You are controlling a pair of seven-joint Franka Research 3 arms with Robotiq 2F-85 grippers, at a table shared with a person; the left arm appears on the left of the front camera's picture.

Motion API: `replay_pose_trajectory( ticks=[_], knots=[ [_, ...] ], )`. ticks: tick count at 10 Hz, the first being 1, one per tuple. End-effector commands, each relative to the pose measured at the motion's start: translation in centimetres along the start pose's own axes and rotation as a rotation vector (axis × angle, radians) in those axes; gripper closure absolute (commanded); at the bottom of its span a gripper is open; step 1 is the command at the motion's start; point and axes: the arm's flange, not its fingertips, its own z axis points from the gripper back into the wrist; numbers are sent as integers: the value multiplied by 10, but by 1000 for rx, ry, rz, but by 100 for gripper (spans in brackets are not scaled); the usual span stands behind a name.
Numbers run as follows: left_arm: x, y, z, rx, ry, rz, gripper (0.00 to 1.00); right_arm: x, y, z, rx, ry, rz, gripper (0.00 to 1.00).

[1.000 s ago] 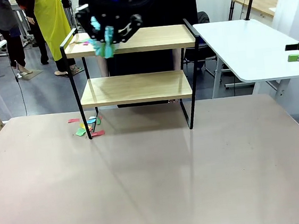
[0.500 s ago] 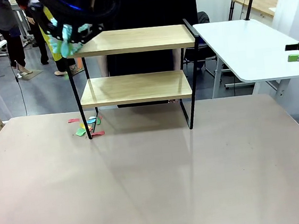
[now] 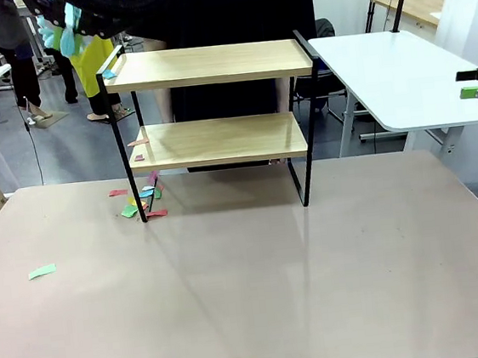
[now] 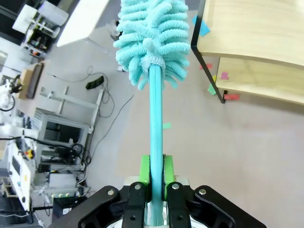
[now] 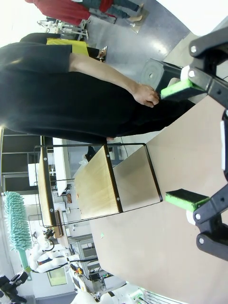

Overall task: Clean the shelf.
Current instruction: Clean the specific section of the Shelf indicated by the human with the Duster.

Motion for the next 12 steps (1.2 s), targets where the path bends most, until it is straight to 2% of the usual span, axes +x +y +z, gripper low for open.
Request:
replay_pose_trajectory(
  ticks=[1, 4, 5, 9, 12],
  knots=[
    [6, -4, -12, 18, 30, -3, 87, 4, 1, -2, 2, -2, 7, 0],
    [7, -9, -16, 15, 28, -10, 87, 4, 1, -2, 2, -2, 7, 0],
    [6, 7, -18, -44, -29, -50, 87, 4, 1, -2, 2, -2, 7, 0],
    [-3, 73, -27, -374, -158, -142, 87, 4, 1, -2, 2, -2, 7, 0],
    [-16, 128, -32, -702, -255, -274, 87, 4, 1, -2, 2, -2, 7, 0]
  ],
)
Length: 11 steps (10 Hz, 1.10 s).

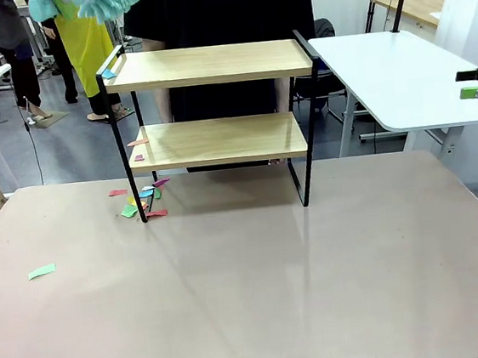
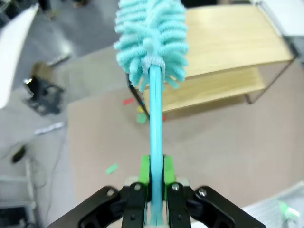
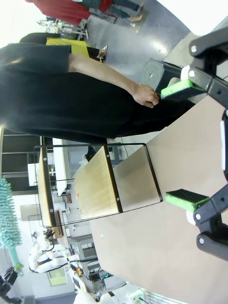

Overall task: Clean the shelf.
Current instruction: Clean the specific section of the Shelf indicated by the human with the Duster.

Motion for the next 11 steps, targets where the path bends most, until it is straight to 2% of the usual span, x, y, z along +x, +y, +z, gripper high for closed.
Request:
replay_pose_trajectory(
  ticks=[1, 3, 5, 7, 11],
  knots=[
    [-29, 31, 2, -207, -7, -110, 87, 4, 1, -2, 2, -2, 7, 0],
    [-34, 48, 10, -382, -14, -219, 87, 4, 1, -2, 2, -2, 7, 0],
    [-38, 54, 12, -456, 47, -355, 87, 4, 1, -2, 2, -2, 7, 0],
    [-34, 46, 13, -441, 160, -588, 87, 4, 1, -2, 2, -2, 7, 0],
    [-51, 41, 28, -278, 383, -948, 87, 4, 1, -2, 2, -2, 7, 0]
  ],
)
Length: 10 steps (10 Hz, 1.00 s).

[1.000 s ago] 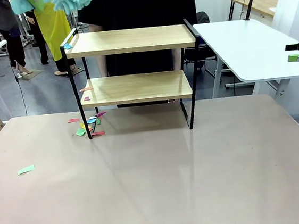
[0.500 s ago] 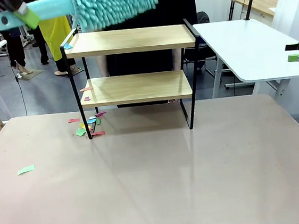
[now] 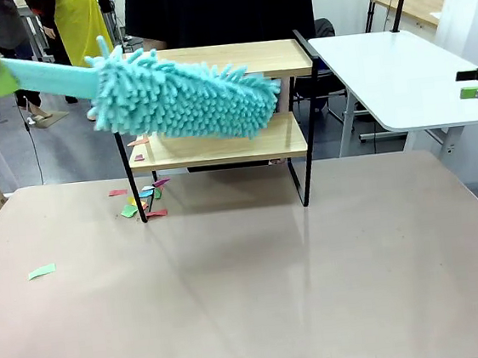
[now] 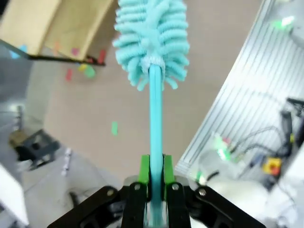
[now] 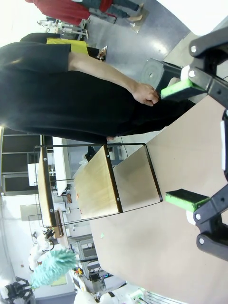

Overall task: Clean the shelf.
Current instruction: Clean the specific section of the Shelf indicated by the human with the Duster.

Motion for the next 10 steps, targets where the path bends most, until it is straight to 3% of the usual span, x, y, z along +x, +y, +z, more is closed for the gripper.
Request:
replay_pose_trajectory(
  ticks=[1, 2, 4, 7, 10],
  knots=[
    [1, -5, 2, 25, 131, -124, 87, 4, 1, -2, 2, -2, 7, 0],
    [5, -8, -9, -12, 236, -169, 87, 4, 1, -2, 2, -2, 7, 0],
    [-14, -11, -36, -55, 355, -284, 87, 4, 1, -2, 2, -2, 7, 0],
    [-74, 3, -68, -85, 394, -308, 87, 4, 1, -2, 2, -2, 7, 0],
    [-105, 5, -68, -87, 398, -287, 87, 4, 1, -2, 2, -2, 7, 0]
  ],
)
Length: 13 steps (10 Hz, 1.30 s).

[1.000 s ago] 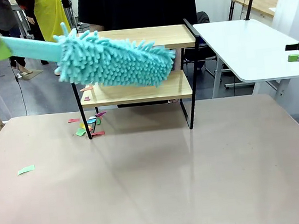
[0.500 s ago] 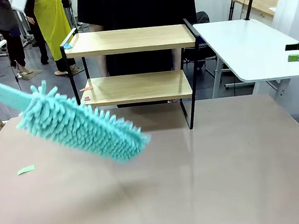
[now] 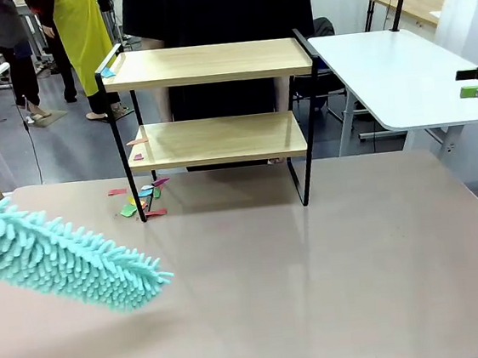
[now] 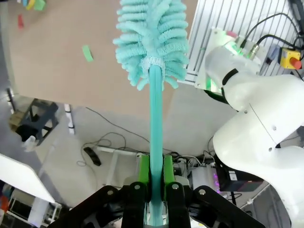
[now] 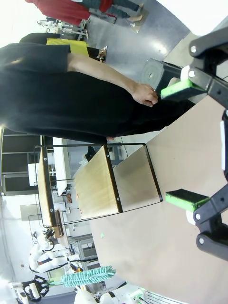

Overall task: Clean the shelf.
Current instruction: Clean the specific section of the Shelf indicated by the human with the Duster, then hand the Duster back to the human.

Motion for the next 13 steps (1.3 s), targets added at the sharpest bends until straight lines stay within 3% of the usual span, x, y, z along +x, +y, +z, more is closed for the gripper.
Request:
replay_pose_trajectory(
  ticks=[1, 2, 3, 13],
  knots=[
    [-6, -7, -5, 32, 2, 5, 87, 4, 1, -1, 2, -2, 7, 0],
    [-6, -4, -8, 129, 26, 50, 87, 4, 1, -1, 2, -2, 7, 0],
    [-6, -4, -1, 8, -5, 6, 87, 4, 1, -1, 2, -2, 7, 0],
    [-4, -3, -4, 21, 8, 9, 87, 0, 0, 0, 0, 0, 0, 0]
  ],
)
